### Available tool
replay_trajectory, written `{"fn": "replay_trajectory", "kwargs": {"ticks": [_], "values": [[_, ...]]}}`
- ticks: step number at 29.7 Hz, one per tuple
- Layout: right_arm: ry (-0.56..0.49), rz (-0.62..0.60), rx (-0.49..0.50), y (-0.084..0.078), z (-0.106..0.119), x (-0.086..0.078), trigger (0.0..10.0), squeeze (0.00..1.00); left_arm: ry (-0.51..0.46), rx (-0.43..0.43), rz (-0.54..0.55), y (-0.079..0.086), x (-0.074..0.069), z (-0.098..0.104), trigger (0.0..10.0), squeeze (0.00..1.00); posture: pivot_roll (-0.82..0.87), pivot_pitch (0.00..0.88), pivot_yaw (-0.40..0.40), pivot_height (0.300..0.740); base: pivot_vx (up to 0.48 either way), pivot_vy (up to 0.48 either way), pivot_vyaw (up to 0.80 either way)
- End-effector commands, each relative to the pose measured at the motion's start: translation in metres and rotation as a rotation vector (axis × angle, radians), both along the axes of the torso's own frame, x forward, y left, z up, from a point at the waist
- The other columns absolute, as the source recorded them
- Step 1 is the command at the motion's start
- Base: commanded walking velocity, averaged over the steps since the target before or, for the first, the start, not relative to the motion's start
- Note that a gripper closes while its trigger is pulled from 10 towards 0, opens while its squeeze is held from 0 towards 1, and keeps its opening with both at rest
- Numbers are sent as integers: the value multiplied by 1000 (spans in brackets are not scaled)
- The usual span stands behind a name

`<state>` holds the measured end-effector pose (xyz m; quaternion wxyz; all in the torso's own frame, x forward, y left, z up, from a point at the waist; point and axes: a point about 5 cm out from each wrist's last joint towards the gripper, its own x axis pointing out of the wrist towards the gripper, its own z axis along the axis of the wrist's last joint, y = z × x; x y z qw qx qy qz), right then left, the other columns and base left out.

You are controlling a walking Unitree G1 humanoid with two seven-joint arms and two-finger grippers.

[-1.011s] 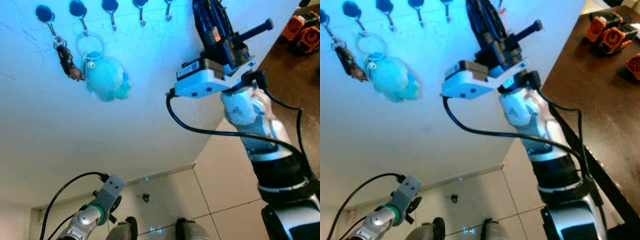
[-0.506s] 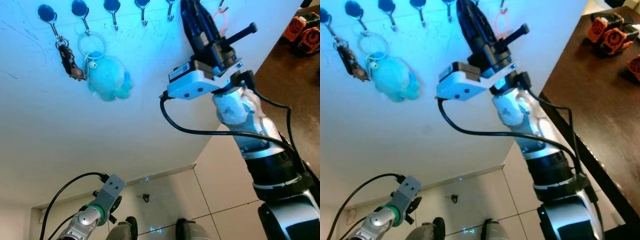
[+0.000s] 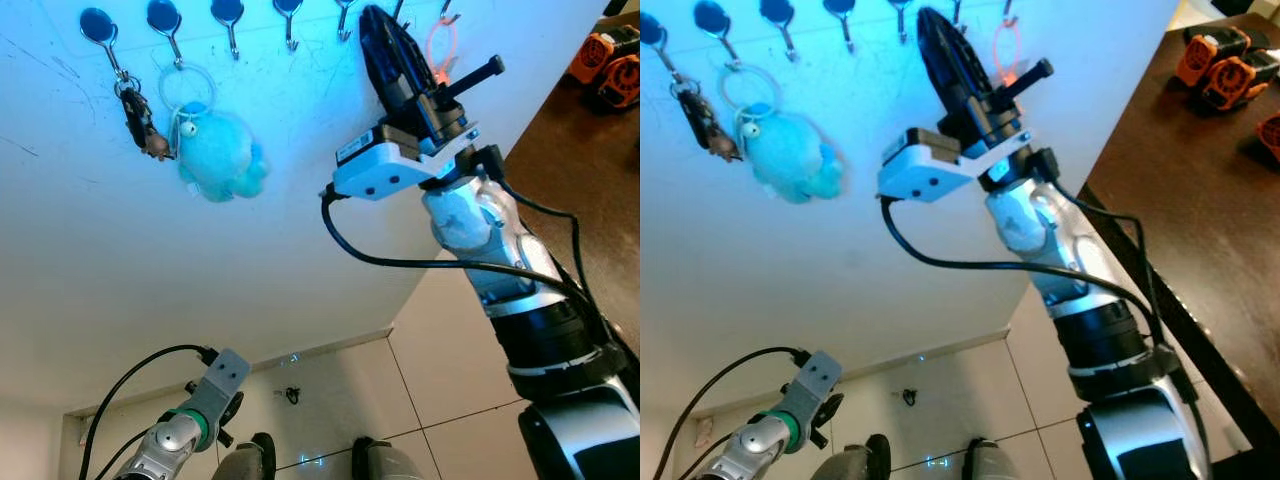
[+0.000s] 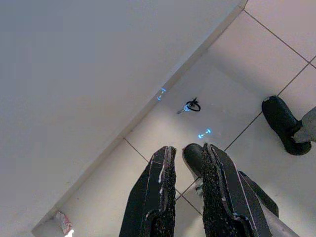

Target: Hang keys on a hook

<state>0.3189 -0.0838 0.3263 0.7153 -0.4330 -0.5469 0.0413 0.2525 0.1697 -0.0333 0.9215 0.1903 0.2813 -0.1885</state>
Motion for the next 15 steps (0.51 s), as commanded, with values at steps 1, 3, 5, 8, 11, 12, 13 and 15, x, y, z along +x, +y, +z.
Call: {"fn": "replay_trajectory", "kwargs": {"ticks": [1, 3, 5, 8, 11, 12, 13, 15], "values": [[-24, 30, -7, 3, 4, -4, 10000, 0, 34, 7, 5, 4, -10, -7, 10000, 0, -132, 160, 117, 740, 0, 0, 0], [-23, 43, -8, 4, 4, -5, 10000, 0, 34, 7, 5, 4, -10, -7, 10000, 0, -133, 160, 117, 740, 0, 0, 0], [-23, 76, -15, 7, 4, -9, 10000, 0, 35, 6, 4, 4, -10, -7, 10000, 0, -134, 162, 118, 740, 0, 0, 0], [-21, 117, -25, 12, 4, -15, 10000, 0, 36, 4, 2, 3, -10, -7, 10000, 0, -136, 164, 118, 740, 0, 0, 0], [-21, 122, -28, 13, 3, -16, 10000, 0, 35, 3, 1, 3, -10, -7, 10000, 0, -139, 165, 119, 740, 0, 0, 0], [-21, 122, -28, 13, 3, -16, 10000, 0, 35, 3, 1, 3, -10, -7, 10000, 0, -139, 165, 119, 740, 0, 0, 0], [-22, 124, -29, 12, 3, -17, 10000, 0, 35, 3, 0, 3, -10, -7, 10000, 0, -139, 165, 119, 740, 0, 0, 0], [-46, 111, -29, 11, 7, -19, 10000, 0, 35, 3, -3, 3, -10, -7, 10000, 0, -142, 166, 121, 740, 0, 0, 0]]}}
